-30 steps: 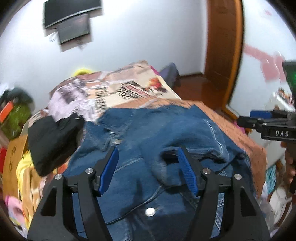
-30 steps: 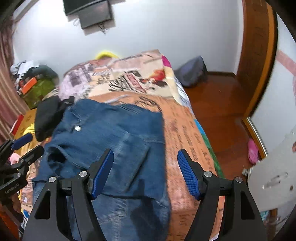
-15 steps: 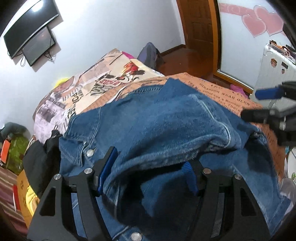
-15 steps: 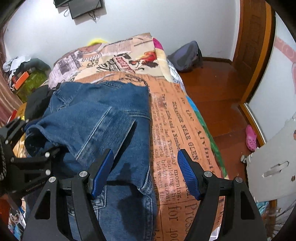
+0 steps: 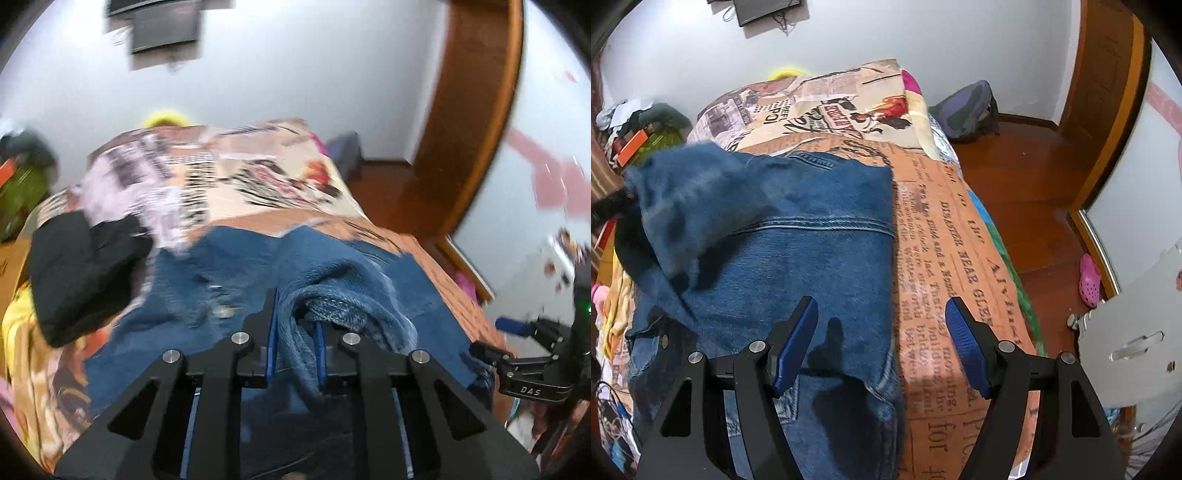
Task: Fold large clothes
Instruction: 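Grasp the jacket side edge with the left tool and fold it inward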
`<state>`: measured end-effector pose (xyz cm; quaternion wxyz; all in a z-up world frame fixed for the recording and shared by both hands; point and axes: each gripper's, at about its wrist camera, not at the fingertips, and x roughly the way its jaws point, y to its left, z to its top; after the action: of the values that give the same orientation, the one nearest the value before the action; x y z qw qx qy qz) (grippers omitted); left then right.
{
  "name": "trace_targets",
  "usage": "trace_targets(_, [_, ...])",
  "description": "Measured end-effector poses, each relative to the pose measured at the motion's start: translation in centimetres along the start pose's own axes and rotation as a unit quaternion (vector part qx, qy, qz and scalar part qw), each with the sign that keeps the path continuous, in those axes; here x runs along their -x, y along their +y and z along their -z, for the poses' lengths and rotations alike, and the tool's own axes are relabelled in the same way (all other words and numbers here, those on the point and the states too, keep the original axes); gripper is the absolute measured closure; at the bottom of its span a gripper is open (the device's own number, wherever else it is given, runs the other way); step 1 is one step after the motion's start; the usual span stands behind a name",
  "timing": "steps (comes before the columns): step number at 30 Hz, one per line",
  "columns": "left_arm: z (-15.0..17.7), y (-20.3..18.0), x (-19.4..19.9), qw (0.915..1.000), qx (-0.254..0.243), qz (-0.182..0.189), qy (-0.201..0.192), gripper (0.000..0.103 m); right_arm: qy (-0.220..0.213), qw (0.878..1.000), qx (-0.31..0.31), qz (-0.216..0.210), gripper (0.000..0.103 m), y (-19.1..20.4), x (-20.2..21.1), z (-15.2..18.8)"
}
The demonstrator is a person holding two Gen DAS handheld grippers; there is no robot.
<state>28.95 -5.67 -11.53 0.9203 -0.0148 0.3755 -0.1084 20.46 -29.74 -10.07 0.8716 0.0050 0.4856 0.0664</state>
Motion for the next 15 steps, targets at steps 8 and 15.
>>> trace_targets(8, [5.4,7.9,1.8,0.9945,0.089,-0.017,0.052,0.085,0.029,0.999,0.013,-0.015,0.035,1.9,-2.4,0.6])
trace_targets(15, [11.3,9.7,0.1,0.9829,0.141,0.011,0.118,0.07,0.034,0.999,0.009,-0.011,0.035,2.1,-2.5,1.0])
